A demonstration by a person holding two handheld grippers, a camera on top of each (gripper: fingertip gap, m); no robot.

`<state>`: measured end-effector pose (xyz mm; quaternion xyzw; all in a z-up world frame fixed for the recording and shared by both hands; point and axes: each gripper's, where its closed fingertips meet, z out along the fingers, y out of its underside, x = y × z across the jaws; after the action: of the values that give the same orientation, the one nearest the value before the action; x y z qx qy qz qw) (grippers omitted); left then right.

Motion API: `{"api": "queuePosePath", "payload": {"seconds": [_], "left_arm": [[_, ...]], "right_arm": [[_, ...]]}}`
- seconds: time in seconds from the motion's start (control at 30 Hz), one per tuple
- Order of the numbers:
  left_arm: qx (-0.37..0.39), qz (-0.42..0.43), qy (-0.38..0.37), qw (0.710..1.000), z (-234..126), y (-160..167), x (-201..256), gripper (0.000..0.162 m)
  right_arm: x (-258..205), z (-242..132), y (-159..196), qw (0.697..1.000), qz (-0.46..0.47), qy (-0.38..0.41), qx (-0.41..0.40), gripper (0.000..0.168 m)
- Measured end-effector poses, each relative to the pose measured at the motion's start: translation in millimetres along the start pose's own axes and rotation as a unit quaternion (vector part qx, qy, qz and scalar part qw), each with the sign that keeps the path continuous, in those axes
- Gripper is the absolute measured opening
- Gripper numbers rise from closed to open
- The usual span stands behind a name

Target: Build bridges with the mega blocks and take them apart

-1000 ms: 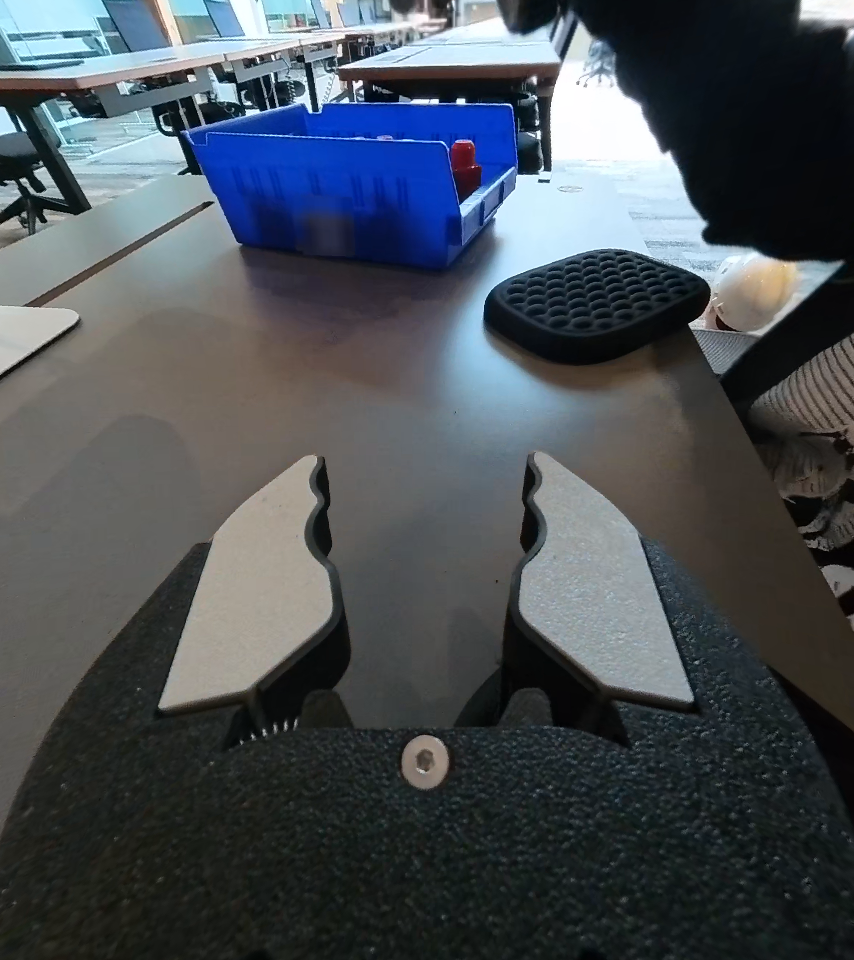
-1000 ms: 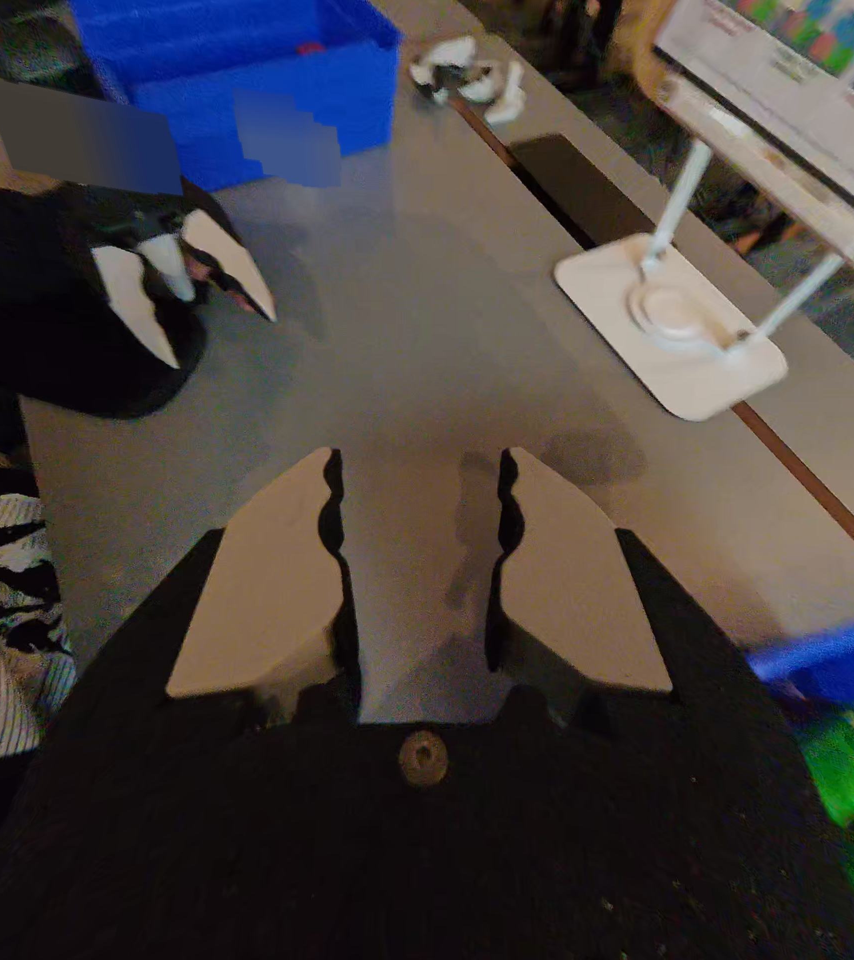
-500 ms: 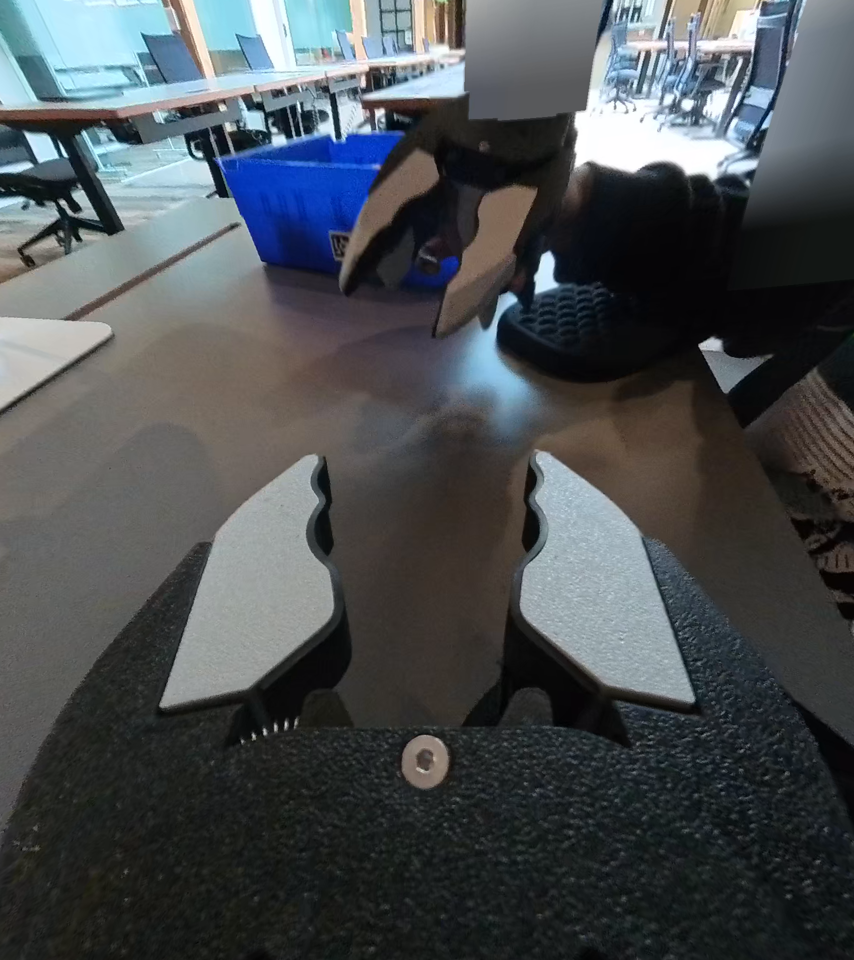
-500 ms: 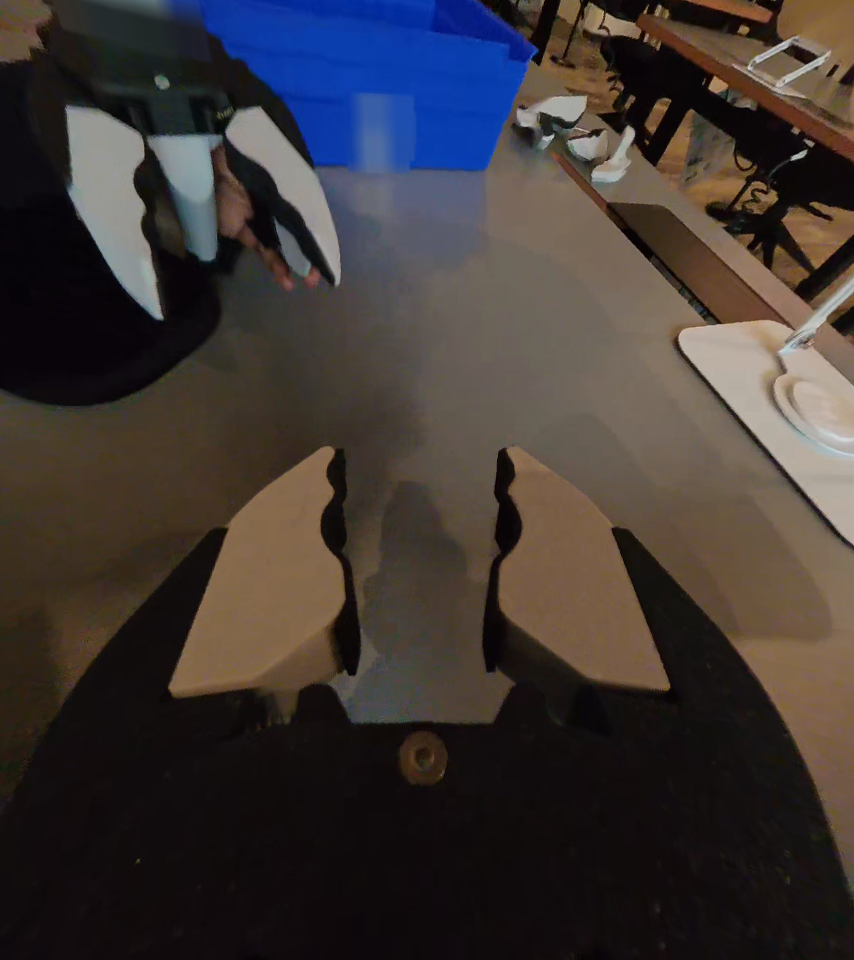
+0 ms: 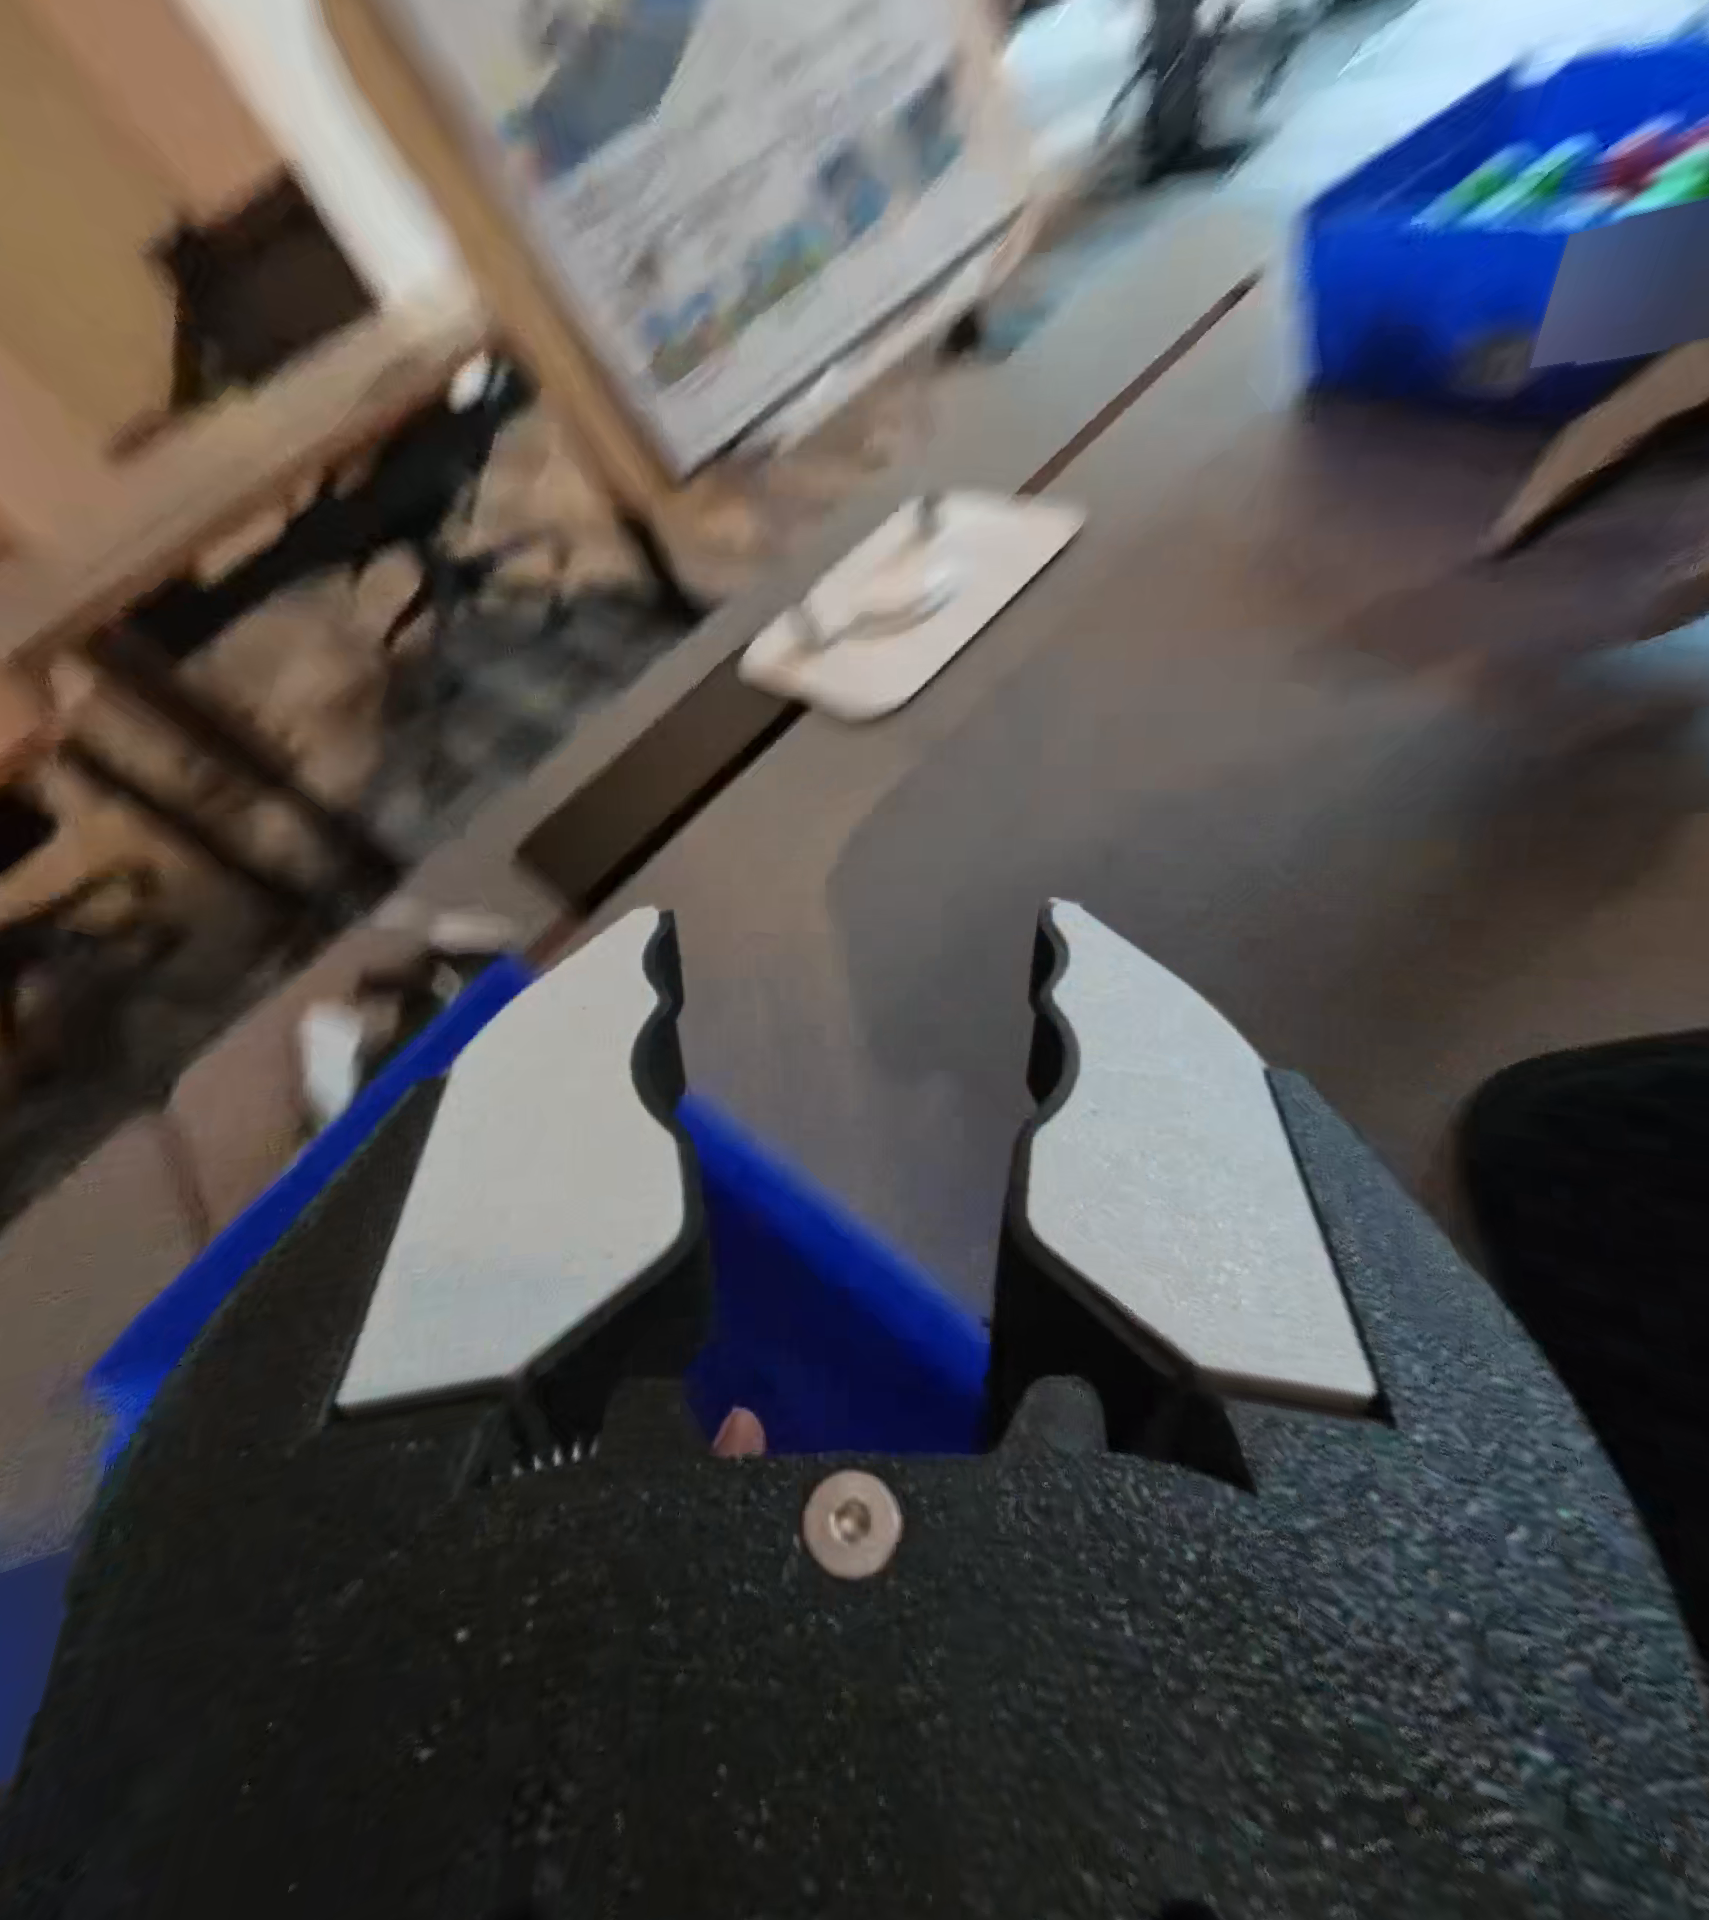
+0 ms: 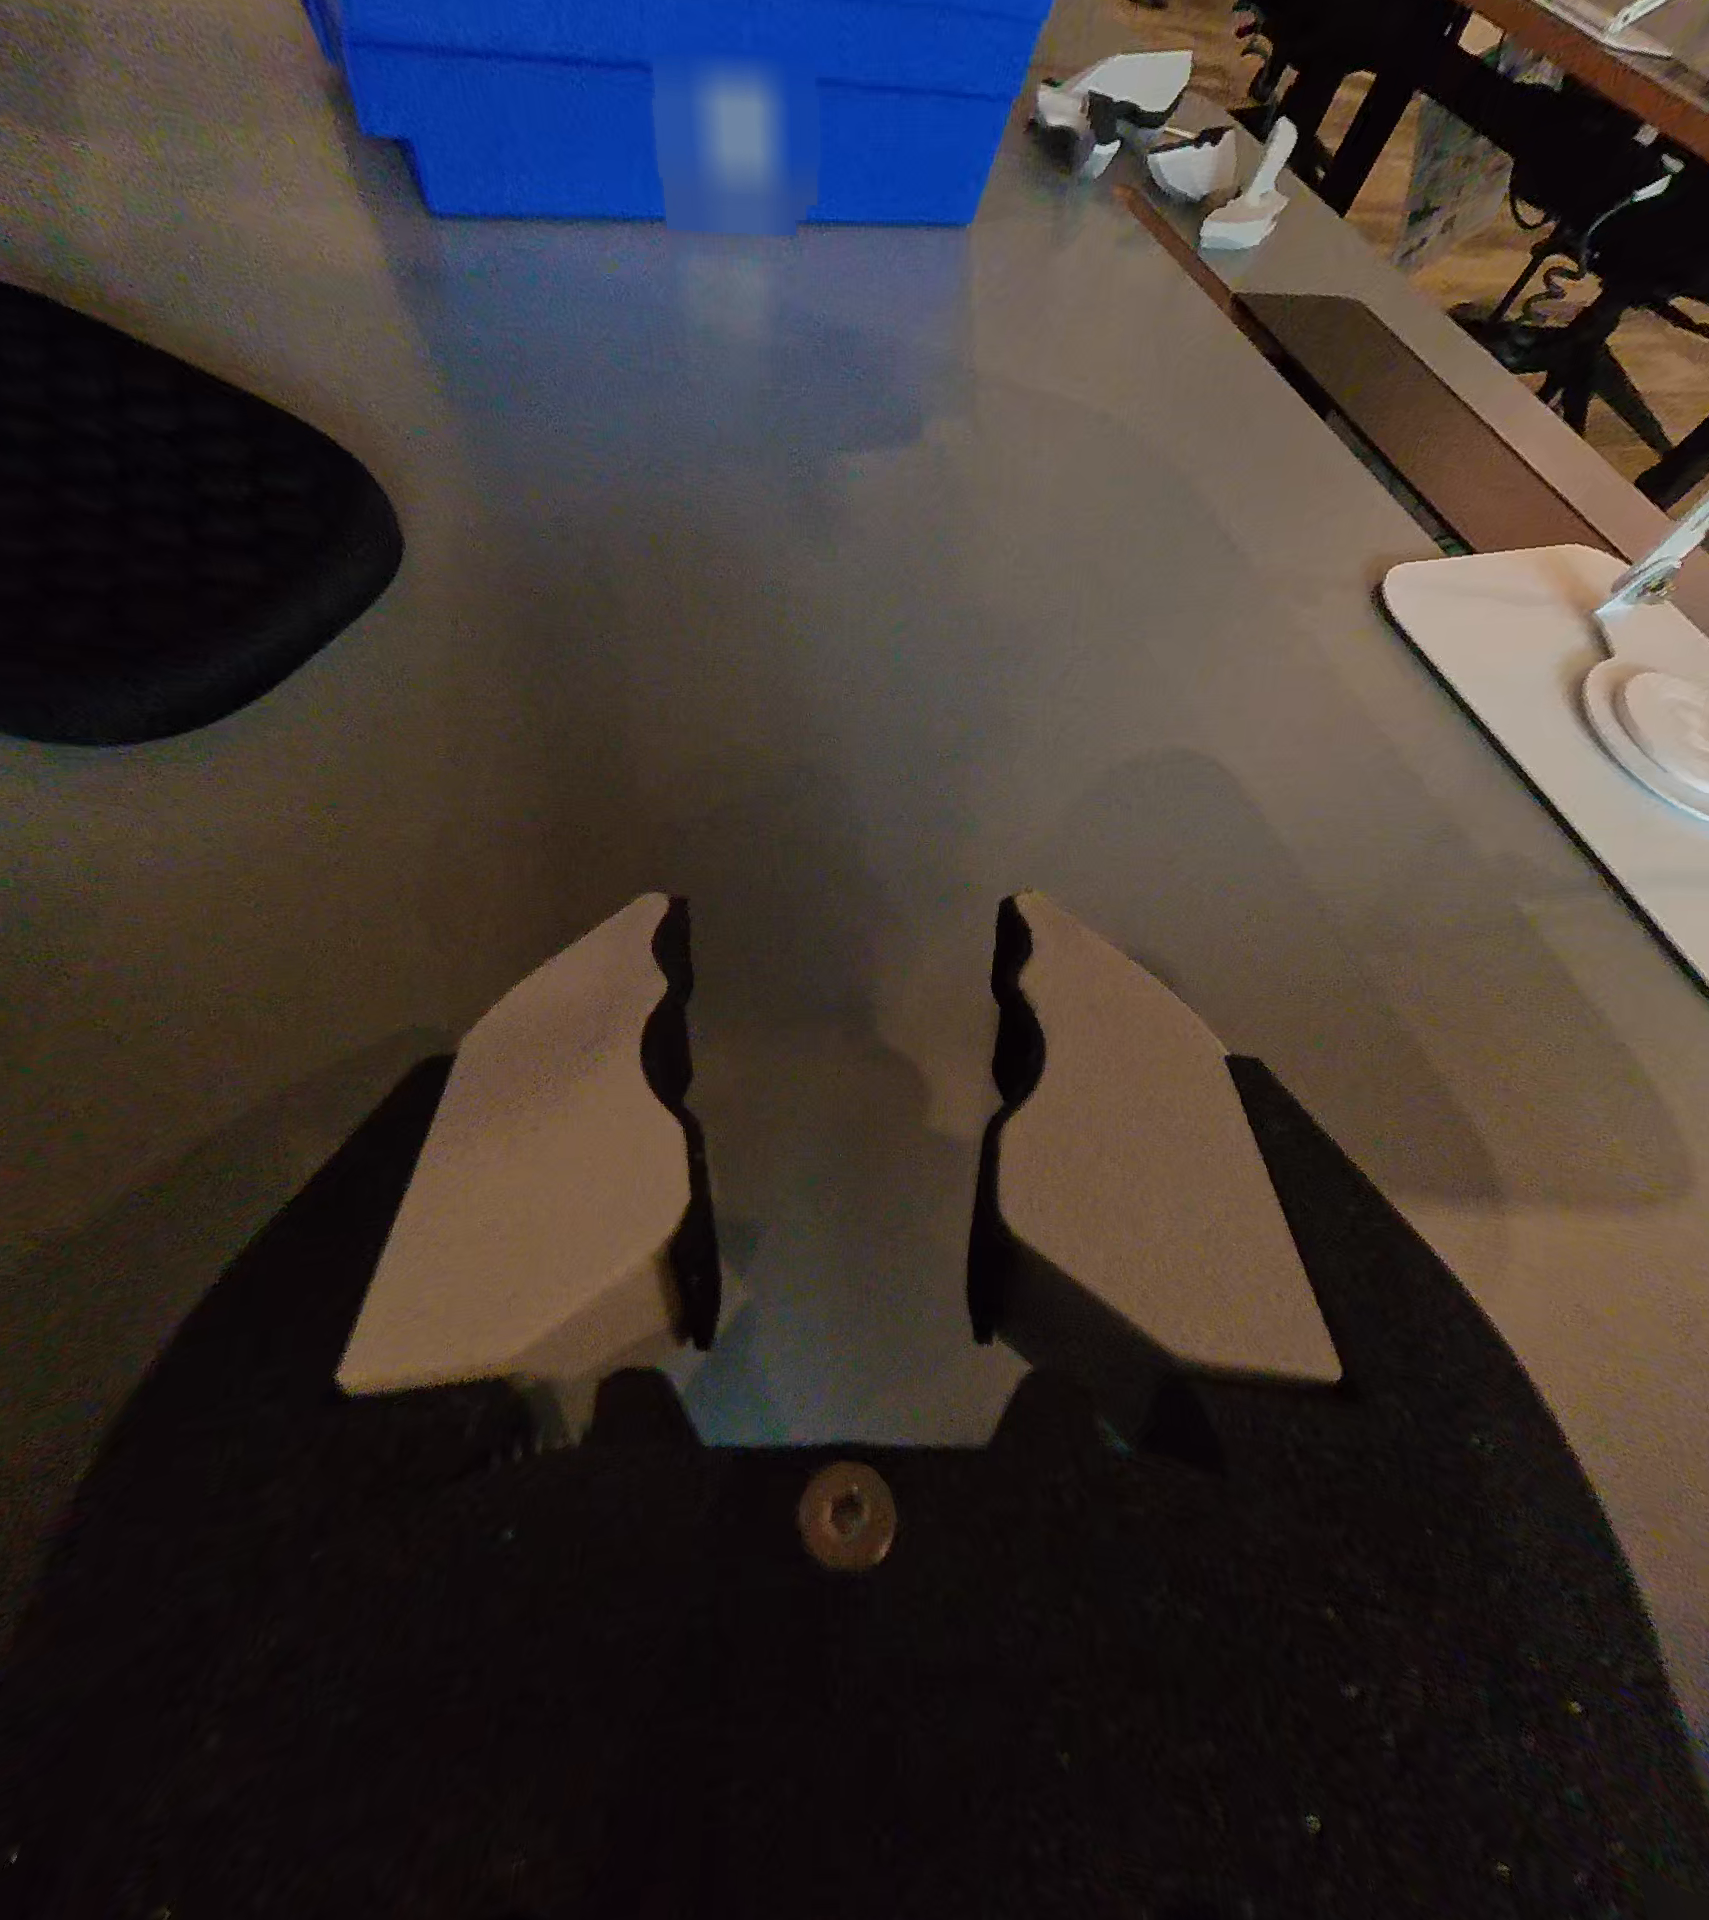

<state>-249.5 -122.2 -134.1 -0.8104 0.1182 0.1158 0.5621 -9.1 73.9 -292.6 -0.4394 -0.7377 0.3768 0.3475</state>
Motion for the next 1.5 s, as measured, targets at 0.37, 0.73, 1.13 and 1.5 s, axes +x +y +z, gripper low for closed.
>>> {"api": "queuePosePath", "payload": {"seconds": [0.37, 0.73, 1.13, 1.5], "left_arm": [[-0.312, -0.167, -0.129, 0.926, 39.1, 191.8, -126.7, 0.066], [-0.346, -0.219, -0.130, 0.903, 65.5, 243.5, -145.6, 0.059], [-0.318, -0.239, -0.147, 0.906, 79.0, 261.6, -156.0, 0.040], [-0.289, -0.203, -0.141, 0.925, 62.3, 226.0, -151.1, 0.030]], "right_arm": [[1.5, -4.0, -1.1, 1.000, -0.009, 0.008, 0.001, 0.056], [-1.9, -4.1, 1.3, 1.000, -0.014, -0.004, -0.002, 0.057], [-0.7, -3.7, 3.8, 1.000, -0.009, -0.006, -0.005, 0.057], [-2.8, 0.2, 6.2, 1.000, -0.009, -0.012, -0.013, 0.058]]}}
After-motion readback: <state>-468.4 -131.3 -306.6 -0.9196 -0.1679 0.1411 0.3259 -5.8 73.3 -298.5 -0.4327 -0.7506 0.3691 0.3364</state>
